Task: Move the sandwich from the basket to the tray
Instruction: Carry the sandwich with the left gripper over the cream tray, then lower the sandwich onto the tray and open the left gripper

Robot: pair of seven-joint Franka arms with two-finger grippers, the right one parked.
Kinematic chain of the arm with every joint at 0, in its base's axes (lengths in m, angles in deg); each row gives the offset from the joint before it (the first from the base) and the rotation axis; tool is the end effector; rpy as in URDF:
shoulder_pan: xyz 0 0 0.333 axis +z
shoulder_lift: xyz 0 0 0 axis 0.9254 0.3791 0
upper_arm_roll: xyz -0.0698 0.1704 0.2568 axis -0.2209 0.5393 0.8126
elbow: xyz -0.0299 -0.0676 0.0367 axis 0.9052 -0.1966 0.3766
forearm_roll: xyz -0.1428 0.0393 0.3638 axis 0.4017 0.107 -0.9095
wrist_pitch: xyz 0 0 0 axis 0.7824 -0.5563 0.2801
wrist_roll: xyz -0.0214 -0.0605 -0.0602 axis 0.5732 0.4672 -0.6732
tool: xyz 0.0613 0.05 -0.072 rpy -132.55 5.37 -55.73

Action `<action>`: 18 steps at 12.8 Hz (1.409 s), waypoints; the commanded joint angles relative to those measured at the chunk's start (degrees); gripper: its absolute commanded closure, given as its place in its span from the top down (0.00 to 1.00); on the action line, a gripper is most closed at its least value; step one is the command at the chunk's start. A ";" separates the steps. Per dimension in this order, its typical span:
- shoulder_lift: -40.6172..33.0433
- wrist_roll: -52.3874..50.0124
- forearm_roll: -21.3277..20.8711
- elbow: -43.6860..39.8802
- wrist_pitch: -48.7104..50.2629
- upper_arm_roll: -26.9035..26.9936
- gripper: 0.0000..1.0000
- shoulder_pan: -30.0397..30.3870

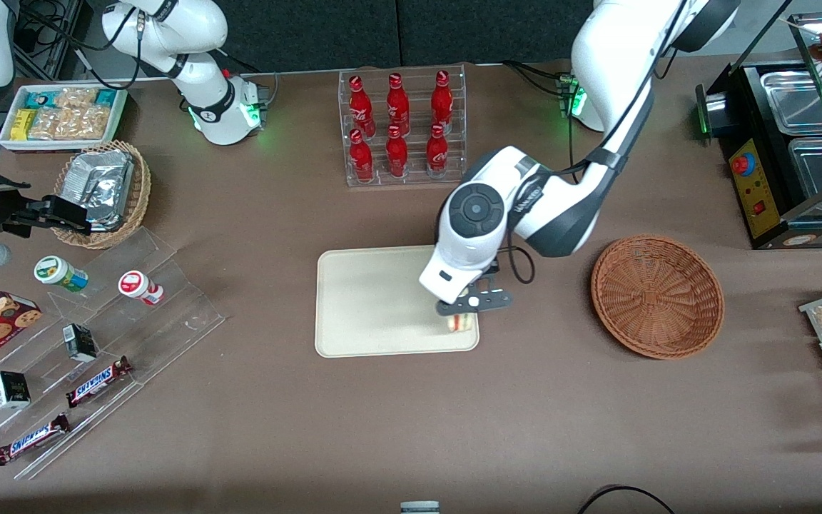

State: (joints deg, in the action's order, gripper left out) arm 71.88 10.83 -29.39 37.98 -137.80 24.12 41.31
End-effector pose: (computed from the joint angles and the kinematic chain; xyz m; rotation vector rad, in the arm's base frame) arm 0.5635 -0.4487 0.3605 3.1133 0.2020 -0.0905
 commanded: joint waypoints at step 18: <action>12.03 -12.23 -13.34 -1.94 -11.52 0.67 1.00 -8.30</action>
State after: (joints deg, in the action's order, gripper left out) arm 82.83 -0.76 -41.34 37.78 -149.14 24.18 34.11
